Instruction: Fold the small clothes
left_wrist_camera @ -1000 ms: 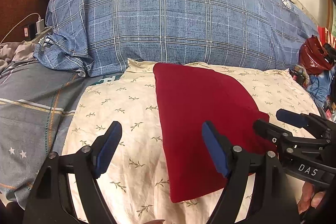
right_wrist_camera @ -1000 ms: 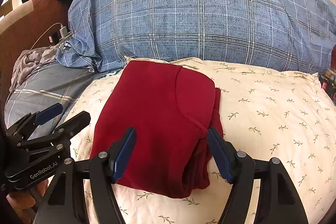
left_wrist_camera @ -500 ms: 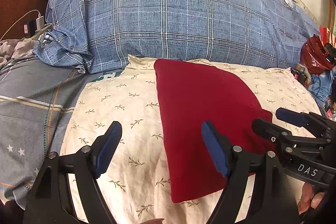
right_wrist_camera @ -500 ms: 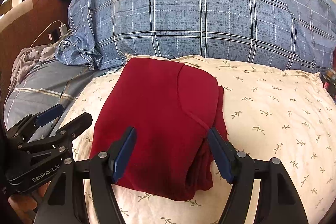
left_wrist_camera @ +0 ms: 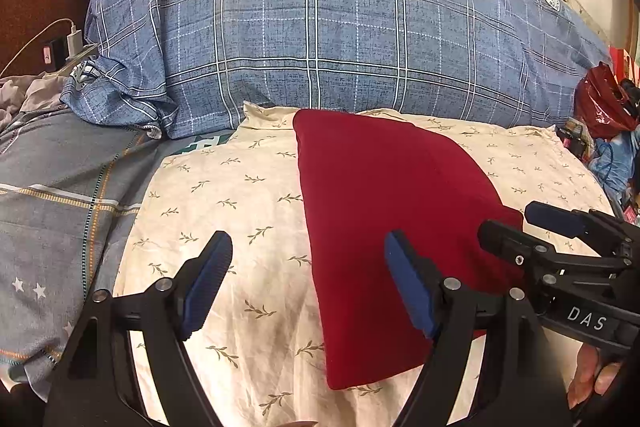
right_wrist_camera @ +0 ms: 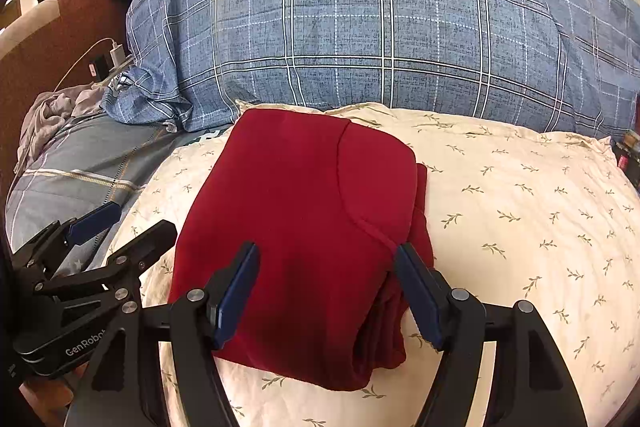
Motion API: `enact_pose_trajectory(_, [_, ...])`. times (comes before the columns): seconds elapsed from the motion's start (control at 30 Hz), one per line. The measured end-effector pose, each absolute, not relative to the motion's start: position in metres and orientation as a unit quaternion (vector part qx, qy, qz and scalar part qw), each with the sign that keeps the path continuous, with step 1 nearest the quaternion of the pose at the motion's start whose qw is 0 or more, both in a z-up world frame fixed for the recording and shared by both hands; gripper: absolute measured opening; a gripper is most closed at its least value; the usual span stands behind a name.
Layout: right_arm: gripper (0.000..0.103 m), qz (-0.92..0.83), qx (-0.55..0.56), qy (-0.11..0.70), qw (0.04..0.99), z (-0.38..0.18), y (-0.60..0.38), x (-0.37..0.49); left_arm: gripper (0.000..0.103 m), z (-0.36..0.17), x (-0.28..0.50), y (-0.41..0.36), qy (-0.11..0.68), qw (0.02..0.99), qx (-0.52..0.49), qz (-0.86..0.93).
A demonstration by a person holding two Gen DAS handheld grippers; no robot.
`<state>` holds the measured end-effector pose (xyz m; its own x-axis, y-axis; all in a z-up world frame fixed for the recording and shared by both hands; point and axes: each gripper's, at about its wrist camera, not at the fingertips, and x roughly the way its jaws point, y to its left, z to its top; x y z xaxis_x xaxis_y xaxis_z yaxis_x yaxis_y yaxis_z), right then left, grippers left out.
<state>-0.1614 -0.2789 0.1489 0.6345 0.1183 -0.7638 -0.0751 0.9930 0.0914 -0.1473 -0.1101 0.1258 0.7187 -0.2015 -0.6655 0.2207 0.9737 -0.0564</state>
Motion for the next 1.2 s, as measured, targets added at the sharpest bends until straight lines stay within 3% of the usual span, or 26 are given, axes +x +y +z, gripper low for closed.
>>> enact_pose_trajectory(1.2, [0.075, 0.055, 0.026, 0.431, 0.9, 0.1425, -0.279, -0.1581, 0.078, 0.1211, -0.1455, -0.1133, 0.364, 0.924, 0.018, -0.114])
